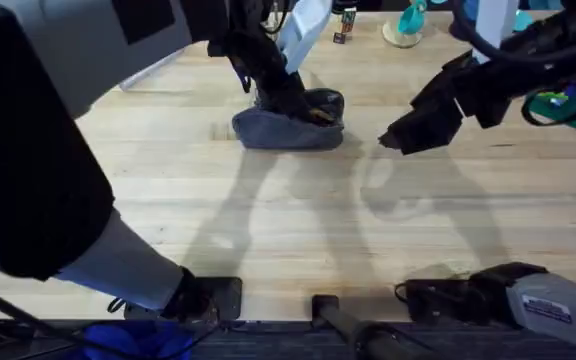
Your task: Unzip the bag, pick up the pens from the table one at a time and place them inside, then zip the bag closed.
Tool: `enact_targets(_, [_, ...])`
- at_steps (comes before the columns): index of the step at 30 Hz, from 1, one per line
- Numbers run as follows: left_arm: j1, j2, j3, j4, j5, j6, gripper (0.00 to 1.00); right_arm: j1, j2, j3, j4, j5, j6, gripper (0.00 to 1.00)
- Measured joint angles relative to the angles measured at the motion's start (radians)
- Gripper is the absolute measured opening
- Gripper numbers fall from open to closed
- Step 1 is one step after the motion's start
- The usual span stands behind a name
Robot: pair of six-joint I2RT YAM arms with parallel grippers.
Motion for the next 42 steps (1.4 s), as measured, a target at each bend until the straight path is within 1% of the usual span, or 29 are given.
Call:
enact_targets(8, [-0.005,0.0,0.0,-0.003,-0.007,0.0,0.04,0.0,0.0,0.0,0.0,0.0,0.0,0.998])
enact_targets(9, [-0.005,0.0,0.0,-0.003,-0.007,0.0,0.054,0.0,0.0,0.0,0.0,0.0,0.0,0.997])
enact_targets(10, [-0.005,0.0,0.0,-0.003,-0.007,0.001,0.091,0.0,0.0,0.0,0.0,0.0,0.0,0.997])
enact_targets(13, [-0.005,0.0,0.0,-0.003,-0.007,0.0,0.32,0.0,0.0,0.0,0.0,0.0,0.0,0.997])
enact_targets(14, [-0.006,0.0,0.0,-0.003,-0.007,0.003,0.479,0.0,0.0,0.0,0.0,0.0,0.0,0.997])
enact_targets(15, [-0.007,0.0,0.0,-0.002,-0.006,0.005,0.606,0.0,0.0,0.0,0.0,0.0,0.0,0.997])
enact_targets(17, [-0.008,0.0,0.0,-0.003,-0.007,0.005,0.826,0.0,0.0,0.0,0.0,0.0,0.0,0.997])
enact_targets(18, [-0.009,0.0,0.0,-0.003,-0.007,0.002,0.953,0.0,0.0,0.0,0.0,0.0,0.0,0.997])
enact_targets(19, [-0.009,0.0,0.0,-0.003,-0.006,0.003,0.985,0.0,0.0,0.0,0.0,0.0,0.0,0.998])
enact_targets(35, [-0.01,0.0,0.001,0.001,-0.007,0.003,0.995,0.0,0.0,0.0,0.0,0.0,0.0,0.998])
enact_targets(38, [-0.01,0.0,0.024,-0.003,-0.027,-0.018,0.995,0.0,0.0,0.0,0.0,0.0,0.0,0.997])
enact_targets(42, [-0.01,-0.002,0.085,-0.019,-0.063,-0.054,0.995,0.0,0.0,0.0,0.0,0.0,0.0,0.997])
